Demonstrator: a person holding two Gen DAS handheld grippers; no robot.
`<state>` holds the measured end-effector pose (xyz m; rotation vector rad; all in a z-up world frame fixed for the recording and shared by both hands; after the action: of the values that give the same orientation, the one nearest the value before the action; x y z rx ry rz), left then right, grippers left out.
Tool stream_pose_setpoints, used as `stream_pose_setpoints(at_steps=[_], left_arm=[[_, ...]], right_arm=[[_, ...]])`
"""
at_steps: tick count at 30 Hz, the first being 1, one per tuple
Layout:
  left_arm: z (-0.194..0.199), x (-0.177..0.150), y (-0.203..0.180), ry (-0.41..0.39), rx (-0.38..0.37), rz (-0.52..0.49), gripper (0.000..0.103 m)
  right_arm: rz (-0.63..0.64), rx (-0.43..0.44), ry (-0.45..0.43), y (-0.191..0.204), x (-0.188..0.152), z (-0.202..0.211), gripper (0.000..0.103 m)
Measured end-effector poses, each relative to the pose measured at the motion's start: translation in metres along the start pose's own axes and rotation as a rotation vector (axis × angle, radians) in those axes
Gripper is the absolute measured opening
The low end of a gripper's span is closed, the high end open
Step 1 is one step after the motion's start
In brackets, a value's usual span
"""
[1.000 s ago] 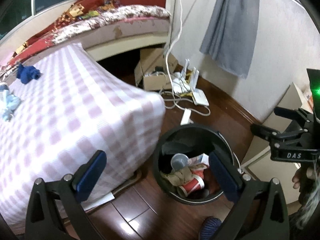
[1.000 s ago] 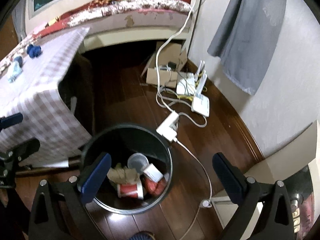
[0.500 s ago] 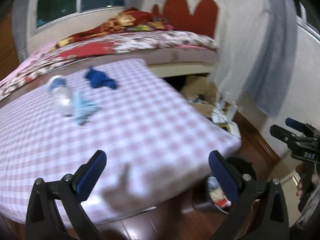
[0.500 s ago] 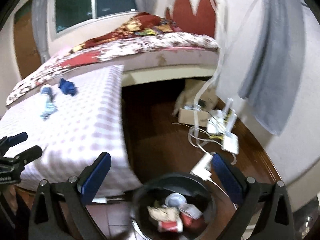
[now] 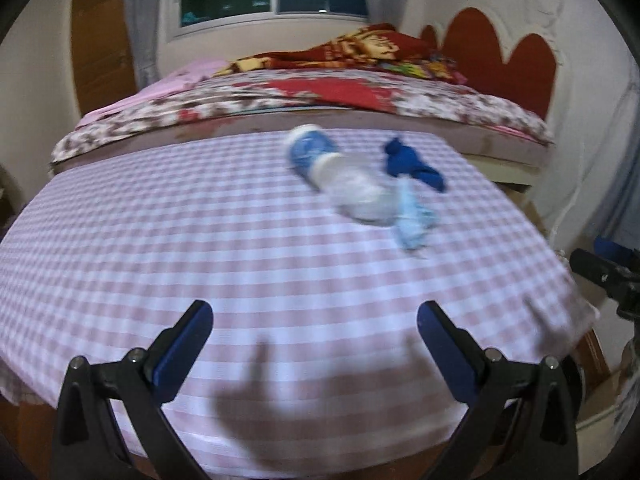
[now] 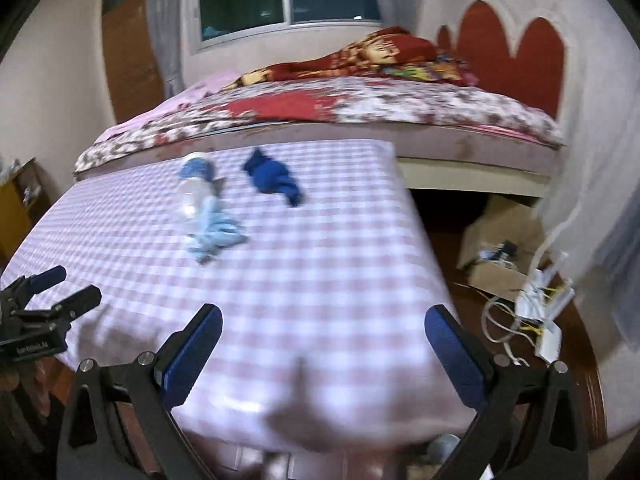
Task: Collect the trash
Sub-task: 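Move both tools back over the table toward the bottle and blue mask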
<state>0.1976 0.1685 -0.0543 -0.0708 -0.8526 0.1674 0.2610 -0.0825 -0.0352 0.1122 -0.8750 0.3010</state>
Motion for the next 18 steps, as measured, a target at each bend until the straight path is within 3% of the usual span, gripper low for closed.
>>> stream_pose_setpoints(at_steps=[4, 7, 10, 18], left_arm=[[-0.001, -0.001, 0.032, 0.004, 0.042, 0.034, 0.102], [-0.004, -0.001, 0.055, 0.009, 0.064, 0.056, 0.102], [-0.007, -0.001, 0.073, 0.017, 0.082, 0.072, 0.102], [-0.026, 0.014, 0.099, 0.029, 0.093, 0.087, 0.102]], right_arm=[[0.069, 0.053, -0.013, 0.047, 0.016, -0.014, 0.102], [0.127, 0.083, -0.001, 0.082, 0.027, -0.029, 0.089], [0.162, 0.097, 0.022, 0.107, 0.036, -0.051, 0.087], [0.217, 0.055, 0.13, 0.126, 0.038, -0.114, 0.075]])
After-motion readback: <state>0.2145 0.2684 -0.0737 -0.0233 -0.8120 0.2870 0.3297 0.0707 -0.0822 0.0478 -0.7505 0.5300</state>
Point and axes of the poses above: each gripper's, at about its wrist camera, not at the fingertips, and z roughly against the way its jaws point, y to its left, x to its top, the point moved 8 cm from there along -z, roughly the way its jaws point, and after that the axes turned 10 degrees about -x, right-handed, at the moved point
